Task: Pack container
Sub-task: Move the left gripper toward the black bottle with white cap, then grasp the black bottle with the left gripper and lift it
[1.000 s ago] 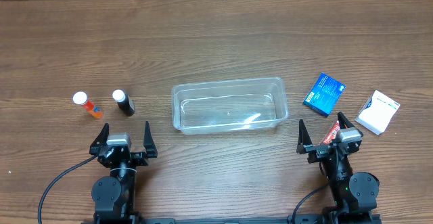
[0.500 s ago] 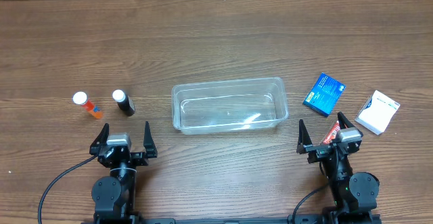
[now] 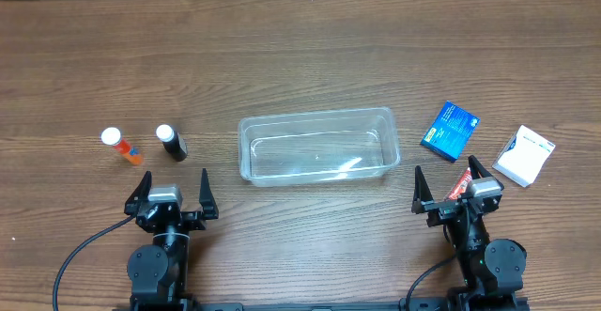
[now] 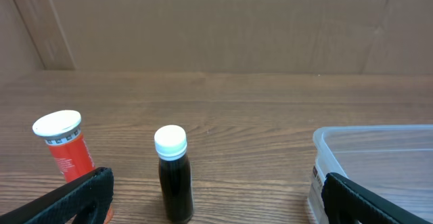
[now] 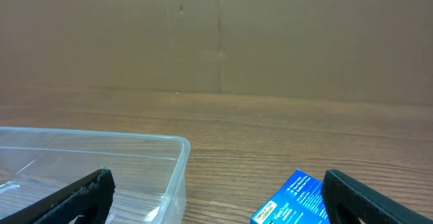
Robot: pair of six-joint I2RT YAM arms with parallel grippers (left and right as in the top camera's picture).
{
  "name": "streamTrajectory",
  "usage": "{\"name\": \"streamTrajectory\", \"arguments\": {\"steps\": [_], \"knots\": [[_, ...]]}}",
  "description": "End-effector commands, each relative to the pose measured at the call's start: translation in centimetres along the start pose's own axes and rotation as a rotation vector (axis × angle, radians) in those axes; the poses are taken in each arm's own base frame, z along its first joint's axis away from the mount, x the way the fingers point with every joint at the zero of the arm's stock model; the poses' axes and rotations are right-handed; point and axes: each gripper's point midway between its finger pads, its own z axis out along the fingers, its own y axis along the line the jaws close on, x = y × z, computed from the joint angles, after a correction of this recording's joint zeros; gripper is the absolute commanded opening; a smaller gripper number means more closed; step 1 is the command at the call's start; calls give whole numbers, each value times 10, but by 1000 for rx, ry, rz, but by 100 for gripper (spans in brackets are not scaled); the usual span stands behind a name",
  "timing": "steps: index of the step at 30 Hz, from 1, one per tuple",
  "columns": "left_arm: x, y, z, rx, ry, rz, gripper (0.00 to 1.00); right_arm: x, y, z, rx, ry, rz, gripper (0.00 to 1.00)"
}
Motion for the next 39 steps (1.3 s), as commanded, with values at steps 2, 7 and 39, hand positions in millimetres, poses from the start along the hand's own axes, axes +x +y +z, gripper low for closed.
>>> {"name": "streamTrajectory", "arguments": {"steps": [2,7,39], "knots": [[-1,-1,0,9,-10,-99,100,1,-1,0,9,-7,23,100],[-19,-1,-6,10,-17,-141,100,-5,-8,-3,51,0,110,100],[-74,29,60,-172,962,-193,100,-18,-17,63,170,1075,259,100]]}}
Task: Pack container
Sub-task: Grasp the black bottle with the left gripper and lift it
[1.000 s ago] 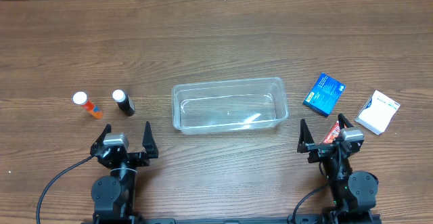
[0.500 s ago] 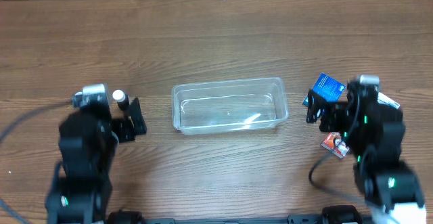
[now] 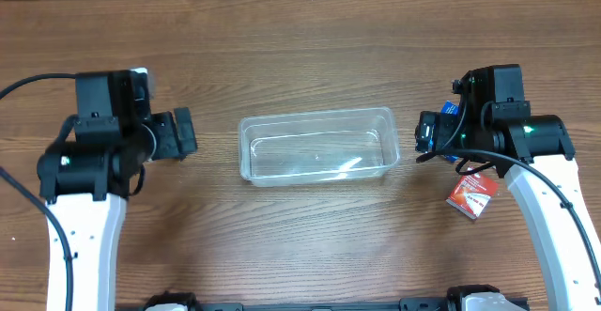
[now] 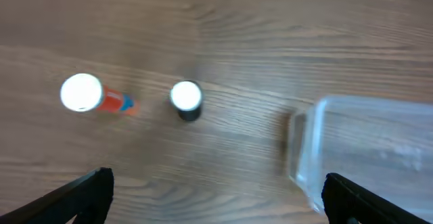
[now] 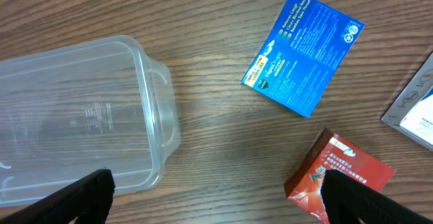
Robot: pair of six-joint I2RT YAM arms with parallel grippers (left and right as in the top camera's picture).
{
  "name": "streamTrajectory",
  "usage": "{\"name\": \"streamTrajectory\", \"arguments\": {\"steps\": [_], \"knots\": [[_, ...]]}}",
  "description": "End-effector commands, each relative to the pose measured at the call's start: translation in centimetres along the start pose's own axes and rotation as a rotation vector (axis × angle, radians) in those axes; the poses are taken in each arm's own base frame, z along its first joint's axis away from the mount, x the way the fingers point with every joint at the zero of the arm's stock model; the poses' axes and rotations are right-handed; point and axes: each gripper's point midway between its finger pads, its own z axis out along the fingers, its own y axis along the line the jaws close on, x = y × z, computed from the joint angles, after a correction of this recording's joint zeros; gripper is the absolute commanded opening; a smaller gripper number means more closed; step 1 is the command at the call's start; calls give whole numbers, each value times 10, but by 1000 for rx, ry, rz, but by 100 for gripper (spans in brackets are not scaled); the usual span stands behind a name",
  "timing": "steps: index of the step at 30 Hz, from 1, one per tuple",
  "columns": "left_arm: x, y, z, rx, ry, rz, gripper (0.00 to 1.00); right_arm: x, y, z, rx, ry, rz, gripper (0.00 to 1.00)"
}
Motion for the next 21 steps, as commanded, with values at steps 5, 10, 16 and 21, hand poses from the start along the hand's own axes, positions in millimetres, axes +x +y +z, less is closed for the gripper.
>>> {"name": "streamTrajectory", "arguments": {"steps": [5,10,16,21], "knots": [[-1,33,65,-68,165,-113,100,-12,3,-12,-5,-52,-4,100],[-1,33,113,-61,230,-91,100,-12,3,-12,-5,-52,-4,100],[9,33,159,-55,304,-95,99,-12,3,-12,-5,-52,-4,100],[14,32,172,-56,327,-93,88,-12,3,-12,-5,-52,-5,100]]}}
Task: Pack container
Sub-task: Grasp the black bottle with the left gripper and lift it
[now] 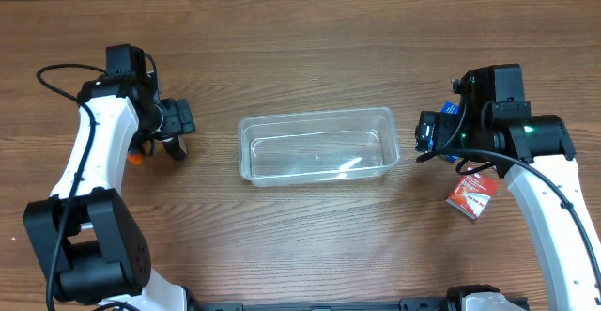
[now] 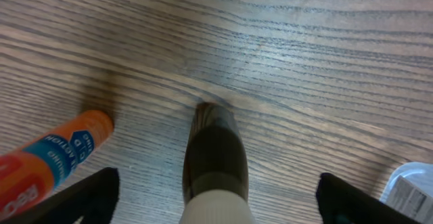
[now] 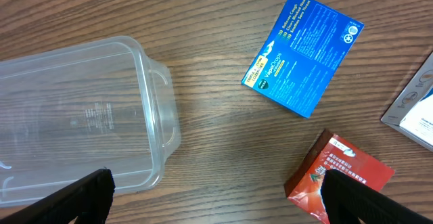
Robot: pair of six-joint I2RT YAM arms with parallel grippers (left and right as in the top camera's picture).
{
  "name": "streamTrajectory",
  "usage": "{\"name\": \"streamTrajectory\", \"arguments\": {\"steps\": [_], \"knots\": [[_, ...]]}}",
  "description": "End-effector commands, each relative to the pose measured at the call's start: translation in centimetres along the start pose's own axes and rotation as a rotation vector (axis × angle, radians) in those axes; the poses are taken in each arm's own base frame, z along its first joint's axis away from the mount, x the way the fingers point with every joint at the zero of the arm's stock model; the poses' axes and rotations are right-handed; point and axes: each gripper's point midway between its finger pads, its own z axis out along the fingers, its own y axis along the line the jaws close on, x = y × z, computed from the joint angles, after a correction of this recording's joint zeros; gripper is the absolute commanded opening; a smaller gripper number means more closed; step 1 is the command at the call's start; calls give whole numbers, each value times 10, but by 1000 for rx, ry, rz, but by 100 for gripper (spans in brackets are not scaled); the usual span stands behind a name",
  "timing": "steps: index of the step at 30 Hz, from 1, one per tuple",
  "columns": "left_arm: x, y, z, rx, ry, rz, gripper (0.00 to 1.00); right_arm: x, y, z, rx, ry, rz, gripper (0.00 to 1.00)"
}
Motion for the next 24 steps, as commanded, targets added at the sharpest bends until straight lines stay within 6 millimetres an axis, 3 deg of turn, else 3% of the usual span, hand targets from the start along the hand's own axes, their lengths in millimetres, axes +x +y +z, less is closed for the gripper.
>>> {"name": "streamTrajectory", "arguments": {"steps": [1,4,8,10,13,15,17,18,20,22,24], "knots": [[-6,-6,1,16,-5,6,81,-12,3,-12,-5,-50,-4,100],[-4,-10,2,19,-2,18,51,-12,3,-12,-5,-50,-5,100],[-3,-12,2,18,4,22,24,-12,3,-12,-5,-50,-5,100],[-2,-11,2,18,8,18,22,-12,3,-12,-5,-50,-5,100],[0,-11,-2,17,14,-13,6,-12,3,-12,-4,-50,-5,100],[-4,-16,-23,18,20,-21,4,-14,0,-15,13,-65,-4,100],[-12,-33,-60,34,-16,20,4,-18,1,-23,9,-92,-5,100],[-18,-58,-98,64,-65,79,4,-19,2,-28,6,-107,-6,100],[-10,-98,-146,111,-113,165,4,-19,0,-31,7,-114,2,100],[6,-125,-165,141,-117,206,4,-20,-7,-31,15,-112,49,100],[30,-161,-168,172,-93,263,4,-21,-18,-32,27,-116,107,100]]}}
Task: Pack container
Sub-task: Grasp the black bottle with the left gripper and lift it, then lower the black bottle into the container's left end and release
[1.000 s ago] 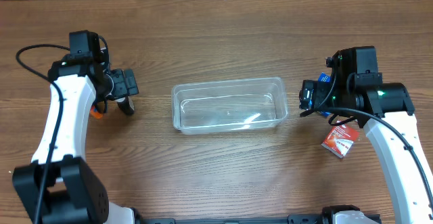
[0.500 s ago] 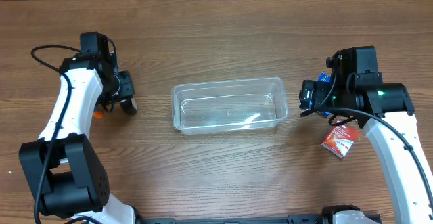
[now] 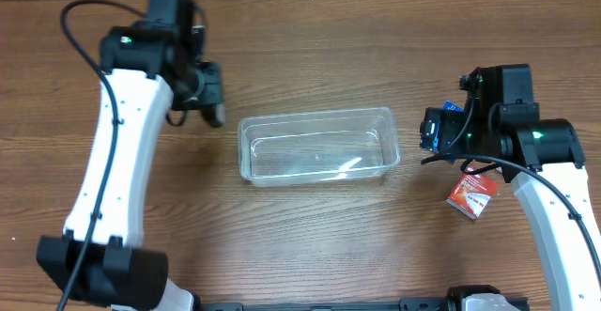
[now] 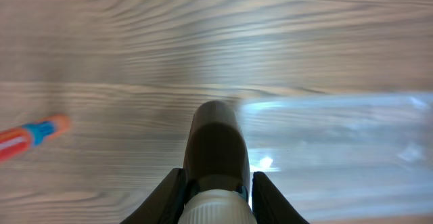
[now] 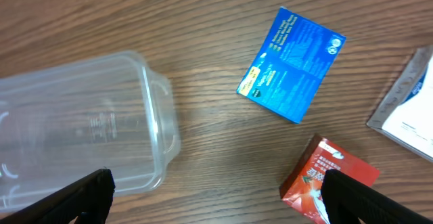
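A black bottle with a white cap (image 4: 215, 153) hangs above the table, and my left gripper (image 4: 216, 187) is shut on it just below the cap. In the overhead view that left gripper (image 3: 203, 93) is beside the left end of the clear plastic container (image 3: 246, 151). The orange bottle (image 4: 30, 137) lies far below at the left. My right gripper (image 5: 216, 207) is open and empty, high above the table between the container (image 5: 152, 132), a blue box (image 5: 291, 65) and a red packet (image 5: 331, 180).
A white box (image 5: 406, 112) lies at the right edge of the right wrist view. In the overhead view the right arm (image 3: 554, 208) covers it. The red packet (image 3: 472, 194) lies near the container's right end on the wooden table (image 3: 310, 245).
My left gripper was open around the black bottle standing on the table. Now it is shut on the bottle and holds it in the air nearer the container. The right gripper shifted only slightly.
Both arms were folded at the table's front edge with open grippers. Then the left hung above the two bottles and the right above the blue box. The left then stood low around the black bottle, and now holds it lifted by the container.
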Robot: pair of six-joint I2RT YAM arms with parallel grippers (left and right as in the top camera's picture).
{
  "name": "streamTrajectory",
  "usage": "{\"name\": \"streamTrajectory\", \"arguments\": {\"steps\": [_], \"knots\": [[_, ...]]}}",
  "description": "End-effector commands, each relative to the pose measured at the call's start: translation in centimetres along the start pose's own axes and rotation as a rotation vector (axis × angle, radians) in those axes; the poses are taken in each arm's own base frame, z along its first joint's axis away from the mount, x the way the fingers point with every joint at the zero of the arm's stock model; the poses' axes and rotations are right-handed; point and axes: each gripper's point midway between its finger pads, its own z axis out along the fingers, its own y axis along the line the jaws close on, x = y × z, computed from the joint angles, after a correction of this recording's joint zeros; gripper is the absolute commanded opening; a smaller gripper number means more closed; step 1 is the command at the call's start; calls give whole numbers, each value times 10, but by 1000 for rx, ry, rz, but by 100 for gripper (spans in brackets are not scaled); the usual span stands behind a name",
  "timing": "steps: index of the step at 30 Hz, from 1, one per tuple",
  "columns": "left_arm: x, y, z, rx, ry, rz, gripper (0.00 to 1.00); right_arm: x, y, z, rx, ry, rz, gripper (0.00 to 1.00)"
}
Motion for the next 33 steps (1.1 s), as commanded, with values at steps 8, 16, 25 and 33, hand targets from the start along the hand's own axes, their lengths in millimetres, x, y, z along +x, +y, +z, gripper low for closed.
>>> {"name": "streamTrajectory", "arguments": {"steps": [8,16,25,33], "knots": [[50,-81,44,-49,121,39,4,-13,-15,-16,-5,-49,102,100],[49,-62,117,-79,148,-17,4,-13,-15,-16,-4,-49,101,100],[29,-48,127,-56,96,-69,4,-13,-15,-16,-4,-49,101,100],[42,-61,125,-37,132,-37,44,-12,-15,-16,-4,-49,102,100]]}}
